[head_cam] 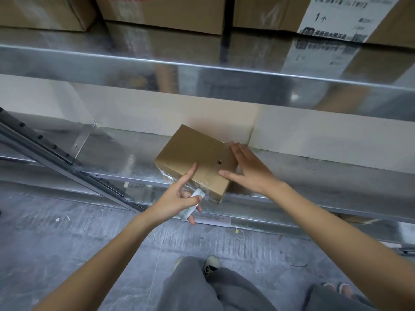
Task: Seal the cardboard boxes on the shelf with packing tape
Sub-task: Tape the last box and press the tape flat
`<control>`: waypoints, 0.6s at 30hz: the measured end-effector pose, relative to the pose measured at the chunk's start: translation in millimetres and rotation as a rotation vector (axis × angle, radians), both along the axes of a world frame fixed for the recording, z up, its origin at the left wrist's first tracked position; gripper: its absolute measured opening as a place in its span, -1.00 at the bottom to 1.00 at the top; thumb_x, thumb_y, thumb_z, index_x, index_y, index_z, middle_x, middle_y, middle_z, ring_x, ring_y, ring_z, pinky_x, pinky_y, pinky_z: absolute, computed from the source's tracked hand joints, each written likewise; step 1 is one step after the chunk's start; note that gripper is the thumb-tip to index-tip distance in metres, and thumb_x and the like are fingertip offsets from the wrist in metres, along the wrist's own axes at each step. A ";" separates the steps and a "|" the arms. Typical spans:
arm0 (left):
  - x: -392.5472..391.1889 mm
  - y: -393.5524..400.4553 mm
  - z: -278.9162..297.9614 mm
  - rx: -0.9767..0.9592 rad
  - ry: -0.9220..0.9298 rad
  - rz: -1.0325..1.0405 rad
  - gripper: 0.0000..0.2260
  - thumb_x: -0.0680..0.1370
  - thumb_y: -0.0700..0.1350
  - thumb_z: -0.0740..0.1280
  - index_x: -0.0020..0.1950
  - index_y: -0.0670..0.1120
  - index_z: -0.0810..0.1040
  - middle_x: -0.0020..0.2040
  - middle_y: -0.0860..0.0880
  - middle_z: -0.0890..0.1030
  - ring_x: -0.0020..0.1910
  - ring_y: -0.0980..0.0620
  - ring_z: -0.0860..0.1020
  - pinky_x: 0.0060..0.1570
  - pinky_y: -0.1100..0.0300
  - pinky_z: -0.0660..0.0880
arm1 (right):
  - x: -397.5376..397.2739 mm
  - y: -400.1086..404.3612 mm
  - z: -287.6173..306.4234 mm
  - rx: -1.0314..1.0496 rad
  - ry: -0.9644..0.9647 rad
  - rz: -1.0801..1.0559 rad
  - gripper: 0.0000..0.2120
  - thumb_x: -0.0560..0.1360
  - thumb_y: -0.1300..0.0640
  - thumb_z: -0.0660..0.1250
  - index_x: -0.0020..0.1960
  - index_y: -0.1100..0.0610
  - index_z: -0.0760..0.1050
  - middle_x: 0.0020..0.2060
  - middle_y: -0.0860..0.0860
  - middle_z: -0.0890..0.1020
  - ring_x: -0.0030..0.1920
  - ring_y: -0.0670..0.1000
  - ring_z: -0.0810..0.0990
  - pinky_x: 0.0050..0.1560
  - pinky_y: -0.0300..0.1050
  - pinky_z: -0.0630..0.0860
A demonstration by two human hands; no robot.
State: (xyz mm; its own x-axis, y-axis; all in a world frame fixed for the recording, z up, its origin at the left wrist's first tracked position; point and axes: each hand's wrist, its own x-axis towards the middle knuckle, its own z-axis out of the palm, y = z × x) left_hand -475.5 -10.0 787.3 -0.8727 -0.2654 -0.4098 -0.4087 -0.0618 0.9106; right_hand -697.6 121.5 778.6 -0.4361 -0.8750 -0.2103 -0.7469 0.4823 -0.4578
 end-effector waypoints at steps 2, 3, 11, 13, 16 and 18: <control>-1.4 0.6 2.0 0.015 0.004 0.006 -0.27 0.59 -0.16 0.35 0.52 0.37 0.02 -0.16 -0.24 0.68 -0.31 -0.23 0.65 0.17 0.31 0.48 | -3.4 -0.6 3.9 -0.043 -0.189 -0.065 -0.13 0.42 -0.34 0.33 0.56 -0.03 0.04 0.49 -0.08 0.21 0.45 -0.06 0.24 0.40 -0.12 0.24; -2.1 1.0 2.6 0.019 0.004 0.010 -0.27 0.59 -0.17 0.35 0.52 0.36 0.02 -0.16 -0.24 0.69 -0.32 -0.23 0.64 0.06 0.37 0.49 | -5.4 -1.7 6.7 -0.085 -0.293 -0.111 -0.17 0.40 -0.30 0.39 0.53 -0.06 0.12 0.44 -0.11 0.28 0.42 -0.07 0.30 0.37 -0.11 0.30; -1.0 0.3 -1.3 -0.008 0.021 0.017 -0.28 0.58 -0.14 0.35 0.51 0.39 0.02 -0.22 -0.29 0.64 -0.36 -0.20 0.57 0.02 0.30 0.54 | 36.3 -9.3 15.2 0.124 0.095 0.163 0.33 0.10 -0.57 0.33 0.54 -0.06 -0.35 0.55 0.11 -0.27 0.53 0.13 -0.36 0.50 0.23 -0.25; 3.2 7.9 -5.2 -0.054 0.024 0.076 -0.25 0.56 -0.09 0.39 0.51 0.40 0.00 -0.21 -0.28 0.62 -0.29 -0.24 0.57 -0.10 0.28 0.57 | 39.0 -9.7 4.0 0.178 0.164 0.180 0.31 0.14 -0.50 0.40 0.53 -0.09 -0.38 0.52 0.13 -0.36 0.49 0.16 -0.44 0.48 0.29 -0.25; 20.6 28.7 -12.2 -0.204 0.033 0.199 -0.21 0.48 -0.02 0.48 0.50 0.39 0.06 -0.18 -0.08 0.66 -0.21 0.00 0.60 -0.11 0.23 0.55 | 32.3 -9.5 1.3 0.130 0.187 0.136 0.25 0.14 -0.46 0.42 0.55 -0.12 -0.26 0.53 0.11 -0.31 0.51 0.16 -0.37 0.48 0.29 -0.14; 34.5 40.6 -24.4 -0.327 0.069 0.317 -0.26 0.46 -0.09 0.50 0.46 0.34 0.17 -0.12 0.02 0.63 -0.06 0.12 0.59 0.03 0.33 0.48 | 27.2 -9.6 3.5 0.113 0.124 0.101 0.24 0.13 -0.47 0.43 0.56 -0.13 -0.20 0.54 0.08 -0.30 0.52 0.14 -0.34 0.50 0.25 -0.12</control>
State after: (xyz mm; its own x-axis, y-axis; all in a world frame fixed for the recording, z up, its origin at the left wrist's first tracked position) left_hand -441.0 30.6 762.9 -0.7495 -0.6297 -0.2042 -0.3541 0.1208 0.9274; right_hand -670.4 111.9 782.1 -0.3756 -0.8897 -0.2595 -0.8416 0.4447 -0.3065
